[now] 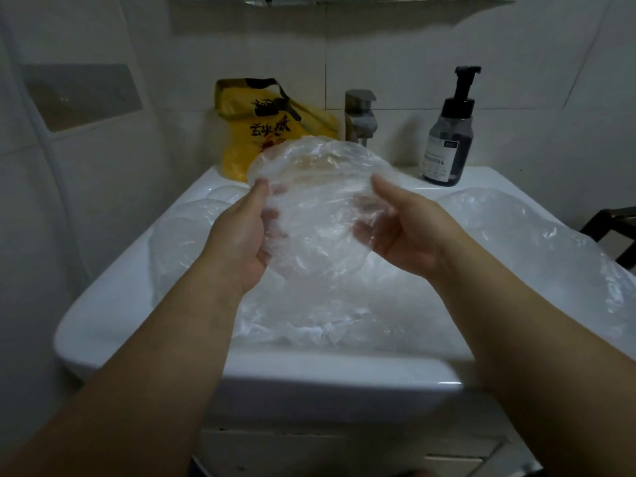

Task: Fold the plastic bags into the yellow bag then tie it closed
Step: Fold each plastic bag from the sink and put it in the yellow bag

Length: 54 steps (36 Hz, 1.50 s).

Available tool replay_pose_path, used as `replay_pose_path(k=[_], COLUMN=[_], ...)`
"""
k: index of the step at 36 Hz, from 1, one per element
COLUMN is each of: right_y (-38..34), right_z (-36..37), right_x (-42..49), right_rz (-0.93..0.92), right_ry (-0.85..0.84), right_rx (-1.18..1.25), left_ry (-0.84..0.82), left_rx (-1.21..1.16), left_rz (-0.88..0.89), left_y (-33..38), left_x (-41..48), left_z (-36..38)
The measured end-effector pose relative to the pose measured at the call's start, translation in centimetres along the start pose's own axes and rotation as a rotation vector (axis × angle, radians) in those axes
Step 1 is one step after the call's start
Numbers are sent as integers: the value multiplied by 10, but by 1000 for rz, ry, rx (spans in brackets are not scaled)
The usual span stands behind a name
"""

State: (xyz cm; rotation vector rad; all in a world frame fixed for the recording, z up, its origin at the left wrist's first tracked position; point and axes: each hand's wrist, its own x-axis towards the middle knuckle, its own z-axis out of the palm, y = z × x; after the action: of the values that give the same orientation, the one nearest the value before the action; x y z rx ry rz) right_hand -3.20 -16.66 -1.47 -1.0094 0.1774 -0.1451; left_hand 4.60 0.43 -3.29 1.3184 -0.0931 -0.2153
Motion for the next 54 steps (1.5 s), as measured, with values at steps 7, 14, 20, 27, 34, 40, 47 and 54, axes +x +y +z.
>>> replay_pose_path(k=[7,14,20,27,34,40,47,54], right_y=[-1,-9,1,3,5,-2,1,2], right_z=[-11,-10,-10,-18,-20,-7,-10,-13], right_x=[3,-2,1,5,7,0,4,8], right_rz=[-125,-198,-161,-289,-360,-326,-272,-282], right_ry=[197,119,76,232,284,181,108,256], right_rx=[-31,-42,-323,-837,-937,-400,-240,-207], left_ry=[-50,10,-51,165,130,-57,65,-260], left_rx=[-88,31,284,664,401,-45,211,-37], left_rz=[13,205,278,491,384,174,204,-204], left_y=[0,0,-5,-11,-4,7,-1,6], left_x=[-1,-6,-9,-8,-6,-13,-9,-17], left_z=[-1,-4,-3,-9,-7,3,2,1])
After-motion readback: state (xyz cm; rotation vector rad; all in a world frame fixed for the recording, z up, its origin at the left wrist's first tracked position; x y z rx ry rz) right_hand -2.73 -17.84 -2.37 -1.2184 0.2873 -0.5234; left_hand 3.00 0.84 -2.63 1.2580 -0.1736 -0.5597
